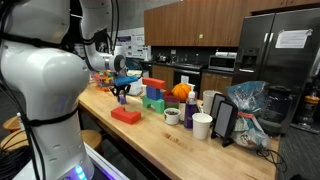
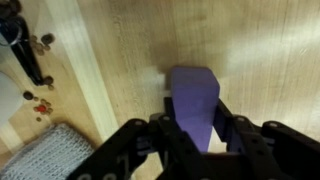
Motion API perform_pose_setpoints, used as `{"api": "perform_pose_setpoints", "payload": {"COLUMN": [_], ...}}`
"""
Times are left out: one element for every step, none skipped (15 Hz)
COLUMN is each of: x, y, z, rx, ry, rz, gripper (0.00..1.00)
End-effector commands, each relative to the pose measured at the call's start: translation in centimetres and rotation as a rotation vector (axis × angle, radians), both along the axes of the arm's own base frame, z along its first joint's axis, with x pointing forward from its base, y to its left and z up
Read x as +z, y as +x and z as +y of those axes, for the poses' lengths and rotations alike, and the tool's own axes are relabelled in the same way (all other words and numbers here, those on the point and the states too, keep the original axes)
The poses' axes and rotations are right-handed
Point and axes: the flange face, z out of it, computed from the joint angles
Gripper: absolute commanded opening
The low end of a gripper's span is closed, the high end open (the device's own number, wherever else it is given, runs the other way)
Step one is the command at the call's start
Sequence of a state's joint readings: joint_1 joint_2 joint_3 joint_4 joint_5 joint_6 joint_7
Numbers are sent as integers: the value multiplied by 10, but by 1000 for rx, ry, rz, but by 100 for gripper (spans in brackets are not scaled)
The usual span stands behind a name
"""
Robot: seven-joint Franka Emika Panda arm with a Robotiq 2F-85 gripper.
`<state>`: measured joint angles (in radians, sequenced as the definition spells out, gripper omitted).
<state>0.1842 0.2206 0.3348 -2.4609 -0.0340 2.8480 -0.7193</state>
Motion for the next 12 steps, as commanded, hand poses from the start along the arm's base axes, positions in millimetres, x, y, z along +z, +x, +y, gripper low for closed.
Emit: {"api": "perform_pose_setpoints", "payload": {"x": [2, 3, 4, 6, 9, 12, 16, 20, 26, 31, 37, 44], "y": [4, 3, 2, 1, -3, -5, -10, -13, -18, -20, -24, -27], "z": [-3, -3, -3, -2, -1, 1, 4, 6, 9, 12, 13, 15], "rx": [10, 10, 10, 12, 17, 23, 32, 40, 49, 56, 62, 65], "ry": [3, 3, 4, 4, 6, 8, 10, 11, 14, 17, 22, 30], "rz": [-10, -9, -10, -9, -12, -15, -24, -32, -44, -52, -61, -70], "gripper": [15, 15, 15, 15, 15, 15, 15, 15, 15, 15, 15, 15]}}
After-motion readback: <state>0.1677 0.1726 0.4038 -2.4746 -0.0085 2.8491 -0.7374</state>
